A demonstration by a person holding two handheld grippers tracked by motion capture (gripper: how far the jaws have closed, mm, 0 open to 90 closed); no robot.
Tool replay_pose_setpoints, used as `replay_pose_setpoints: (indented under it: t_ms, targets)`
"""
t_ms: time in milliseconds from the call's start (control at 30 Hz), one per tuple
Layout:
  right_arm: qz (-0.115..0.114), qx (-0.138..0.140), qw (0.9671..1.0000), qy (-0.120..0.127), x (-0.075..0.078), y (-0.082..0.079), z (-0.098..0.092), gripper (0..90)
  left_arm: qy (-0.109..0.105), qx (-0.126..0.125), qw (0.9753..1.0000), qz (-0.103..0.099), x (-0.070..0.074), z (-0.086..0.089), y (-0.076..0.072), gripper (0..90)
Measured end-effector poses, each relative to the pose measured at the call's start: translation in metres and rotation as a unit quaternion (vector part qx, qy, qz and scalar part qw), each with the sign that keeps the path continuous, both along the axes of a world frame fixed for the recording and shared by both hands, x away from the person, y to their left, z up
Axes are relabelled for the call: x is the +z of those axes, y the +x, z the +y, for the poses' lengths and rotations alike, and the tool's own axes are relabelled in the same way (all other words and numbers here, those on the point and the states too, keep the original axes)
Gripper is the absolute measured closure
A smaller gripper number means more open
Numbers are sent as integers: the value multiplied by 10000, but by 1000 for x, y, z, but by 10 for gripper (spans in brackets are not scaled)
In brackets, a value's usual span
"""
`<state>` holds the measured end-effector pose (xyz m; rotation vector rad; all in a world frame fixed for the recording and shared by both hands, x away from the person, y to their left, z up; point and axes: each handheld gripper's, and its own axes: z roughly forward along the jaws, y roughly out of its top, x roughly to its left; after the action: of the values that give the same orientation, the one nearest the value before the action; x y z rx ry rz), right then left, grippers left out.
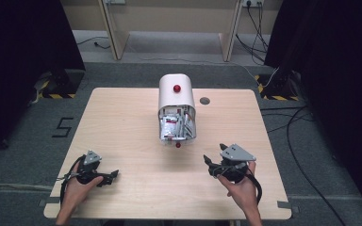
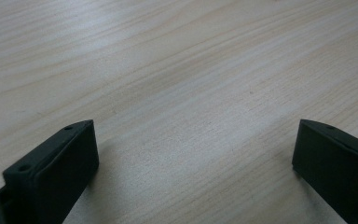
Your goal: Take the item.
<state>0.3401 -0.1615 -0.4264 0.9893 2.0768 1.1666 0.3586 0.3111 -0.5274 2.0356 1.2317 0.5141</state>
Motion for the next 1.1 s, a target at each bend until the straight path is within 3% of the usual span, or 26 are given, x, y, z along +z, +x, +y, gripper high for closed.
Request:
replay_pose_setpoints:
  t_ms: [1100]
  targets:
    - [-262, 321, 9991, 31, 21, 11, 33, 347, 1, -2, 10000, 0, 0, 0, 0, 0]
